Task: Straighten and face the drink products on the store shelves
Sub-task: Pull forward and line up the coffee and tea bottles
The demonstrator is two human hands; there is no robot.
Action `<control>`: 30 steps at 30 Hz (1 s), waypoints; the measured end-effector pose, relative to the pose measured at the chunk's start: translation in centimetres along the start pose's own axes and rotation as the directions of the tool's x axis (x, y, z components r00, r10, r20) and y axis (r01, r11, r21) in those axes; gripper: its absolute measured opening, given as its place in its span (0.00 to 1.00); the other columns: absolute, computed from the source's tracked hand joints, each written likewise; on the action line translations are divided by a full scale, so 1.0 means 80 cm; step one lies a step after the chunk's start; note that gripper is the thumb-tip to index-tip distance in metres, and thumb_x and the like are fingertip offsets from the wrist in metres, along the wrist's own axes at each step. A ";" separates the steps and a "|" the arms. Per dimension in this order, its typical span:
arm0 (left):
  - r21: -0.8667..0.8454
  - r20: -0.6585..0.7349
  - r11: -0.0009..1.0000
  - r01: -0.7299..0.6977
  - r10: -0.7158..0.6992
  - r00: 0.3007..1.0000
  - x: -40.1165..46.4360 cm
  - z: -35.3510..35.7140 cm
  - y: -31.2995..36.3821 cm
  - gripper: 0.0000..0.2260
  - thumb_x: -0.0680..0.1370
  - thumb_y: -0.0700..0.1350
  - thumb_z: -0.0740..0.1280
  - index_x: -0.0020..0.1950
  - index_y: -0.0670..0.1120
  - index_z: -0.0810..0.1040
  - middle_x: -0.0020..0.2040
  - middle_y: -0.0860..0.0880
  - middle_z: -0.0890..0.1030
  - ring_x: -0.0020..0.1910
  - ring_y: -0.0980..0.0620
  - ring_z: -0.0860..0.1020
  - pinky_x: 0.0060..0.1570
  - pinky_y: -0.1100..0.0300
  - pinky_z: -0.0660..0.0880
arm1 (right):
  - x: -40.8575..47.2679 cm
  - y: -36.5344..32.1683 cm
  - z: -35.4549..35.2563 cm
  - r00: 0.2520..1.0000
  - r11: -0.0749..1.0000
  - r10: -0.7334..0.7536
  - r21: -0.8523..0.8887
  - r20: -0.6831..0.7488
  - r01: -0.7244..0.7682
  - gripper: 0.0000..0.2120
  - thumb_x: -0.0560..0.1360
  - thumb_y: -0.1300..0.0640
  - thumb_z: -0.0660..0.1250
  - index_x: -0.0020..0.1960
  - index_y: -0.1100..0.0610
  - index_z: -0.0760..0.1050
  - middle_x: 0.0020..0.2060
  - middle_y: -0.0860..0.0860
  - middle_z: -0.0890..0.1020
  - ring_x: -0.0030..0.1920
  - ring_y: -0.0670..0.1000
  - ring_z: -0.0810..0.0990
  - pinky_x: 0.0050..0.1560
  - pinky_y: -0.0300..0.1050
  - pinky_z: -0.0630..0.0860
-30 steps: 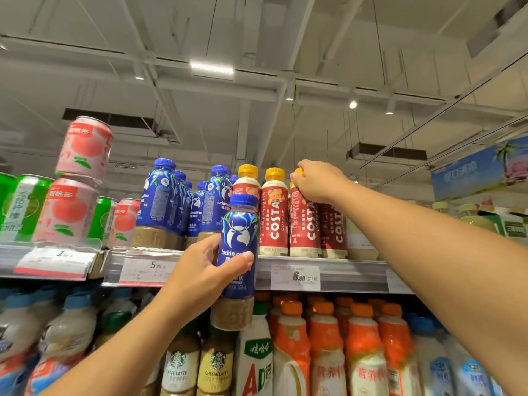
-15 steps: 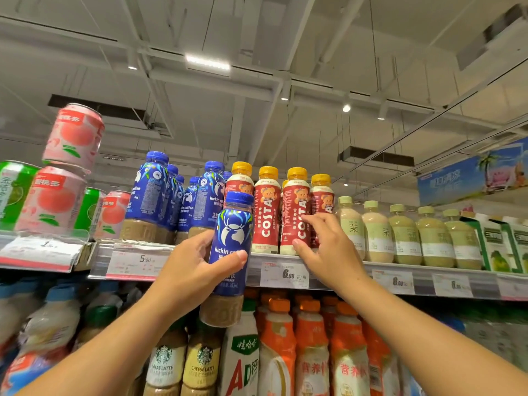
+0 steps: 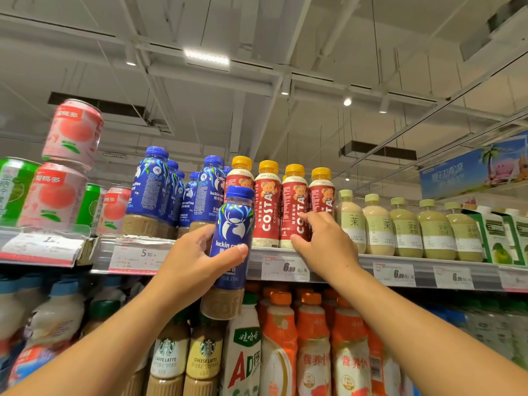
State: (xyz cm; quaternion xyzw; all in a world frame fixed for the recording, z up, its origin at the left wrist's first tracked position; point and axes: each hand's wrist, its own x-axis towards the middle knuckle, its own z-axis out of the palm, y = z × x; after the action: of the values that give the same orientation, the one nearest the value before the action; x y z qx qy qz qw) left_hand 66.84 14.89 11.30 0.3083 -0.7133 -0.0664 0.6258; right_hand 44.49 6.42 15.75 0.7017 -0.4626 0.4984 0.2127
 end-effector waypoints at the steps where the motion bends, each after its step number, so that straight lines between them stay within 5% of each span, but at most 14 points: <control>1: 0.000 -0.001 1.000 0.002 -0.002 1.000 0.000 0.000 0.000 0.19 0.65 0.62 0.71 0.51 0.53 0.81 0.47 0.55 0.85 0.46 0.56 0.84 0.42 0.59 0.78 | 0.000 0.000 0.000 1.000 1.000 -0.001 -0.005 0.001 0.001 0.24 0.76 0.43 0.63 0.70 0.46 0.67 0.65 0.46 0.72 0.58 0.53 0.75 0.51 0.51 0.76; 6: 0.004 0.004 1.000 0.012 -0.012 1.000 0.001 -0.001 0.000 0.18 0.65 0.62 0.72 0.50 0.55 0.81 0.47 0.54 0.85 0.46 0.55 0.84 0.45 0.54 0.80 | -0.009 -0.003 0.000 1.000 1.000 0.010 -0.015 -0.023 -0.010 0.19 0.77 0.45 0.62 0.67 0.48 0.69 0.63 0.47 0.72 0.55 0.53 0.77 0.49 0.51 0.77; 11: -0.011 -0.021 0.998 0.055 -0.055 0.998 0.000 -0.001 0.005 0.20 0.63 0.62 0.73 0.50 0.53 0.81 0.46 0.55 0.85 0.46 0.55 0.84 0.46 0.54 0.81 | -0.051 -0.029 -0.008 0.972 0.899 -0.137 0.387 -0.191 0.203 0.05 0.77 0.54 0.67 0.52 0.51 0.78 0.48 0.42 0.78 0.46 0.41 0.76 0.45 0.37 0.73; 13: -0.016 -0.024 0.997 0.070 -0.070 0.997 0.001 0.000 0.010 0.18 0.66 0.58 0.75 0.51 0.50 0.81 0.46 0.52 0.85 0.46 0.53 0.84 0.48 0.52 0.81 | -0.067 -0.058 -0.015 0.993 0.793 -0.113 0.598 -0.045 0.118 0.04 0.74 0.48 0.69 0.48 0.46 0.78 0.41 0.40 0.81 0.42 0.38 0.78 0.41 0.33 0.72; 15: -0.043 -0.035 0.996 0.075 -0.077 0.996 0.003 0.001 0.015 0.11 0.72 0.50 0.76 0.51 0.47 0.82 0.45 0.49 0.86 0.46 0.50 0.84 0.49 0.49 0.81 | -0.081 -0.081 -0.018 0.980 0.722 -0.126 0.692 0.154 -0.016 0.14 0.67 0.38 0.70 0.50 0.42 0.75 0.40 0.35 0.82 0.41 0.36 0.80 0.39 0.34 0.74; 17: -0.075 -0.041 0.993 0.093 -0.096 0.995 0.004 -0.001 0.019 0.08 0.74 0.46 0.74 0.50 0.45 0.83 0.44 0.48 0.86 0.46 0.49 0.84 0.50 0.50 0.81 | -0.096 -0.094 -0.013 0.946 0.724 -0.173 0.687 0.275 -0.067 0.25 0.61 0.33 0.71 0.55 0.37 0.69 0.42 0.29 0.80 0.44 0.31 0.79 0.42 0.29 0.74; 20: -0.124 -0.007 0.987 0.106 -0.108 0.994 0.005 0.000 0.021 0.09 0.73 0.46 0.75 0.51 0.44 0.82 0.45 0.47 0.86 0.47 0.48 0.84 0.50 0.51 0.81 | -0.109 -0.105 -0.003 0.940 0.749 -0.149 0.656 0.308 -0.096 0.37 0.58 0.33 0.74 0.63 0.39 0.65 0.52 0.37 0.82 0.51 0.34 0.80 0.52 0.36 0.77; 24: -0.049 0.007 0.990 0.129 -0.129 0.992 0.008 -0.006 0.024 0.20 0.65 0.55 0.77 0.51 0.46 0.81 0.46 0.48 0.86 0.46 0.50 0.84 0.51 0.49 0.81 | -0.103 -0.122 0.004 0.963 0.809 -0.026 0.571 0.267 -0.137 0.36 0.54 0.31 0.72 0.57 0.43 0.67 0.49 0.42 0.82 0.48 0.43 0.81 0.49 0.49 0.80; 28: 0.011 0.216 0.992 0.124 -0.123 0.969 0.009 -0.031 0.033 0.21 0.69 0.54 0.76 0.58 0.47 0.79 0.52 0.51 0.85 0.53 0.55 0.83 0.55 0.53 0.79 | -0.099 -0.124 0.000 0.966 0.843 -0.018 0.524 0.257 -0.123 0.32 0.53 0.33 0.71 0.53 0.43 0.67 0.45 0.40 0.81 0.44 0.40 0.80 0.47 0.45 0.80; 30: 0.151 0.187 0.988 0.033 -0.061 0.980 0.006 -0.060 0.030 0.21 0.72 0.56 0.73 0.62 0.49 0.78 0.57 0.55 0.83 0.57 0.61 0.79 0.58 0.56 0.77 | -0.096 -0.124 -0.005 0.968 0.829 -0.054 0.552 0.244 -0.093 0.30 0.55 0.37 0.73 0.52 0.41 0.67 0.44 0.38 0.81 0.43 0.36 0.80 0.44 0.36 0.78</control>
State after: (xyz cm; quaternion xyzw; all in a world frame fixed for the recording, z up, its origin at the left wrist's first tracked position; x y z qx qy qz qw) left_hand 70.48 17.97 13.82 0.3625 -0.7656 -0.0579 0.5283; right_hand 52.27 14.85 10.62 0.7852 -0.3268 0.5217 -0.0668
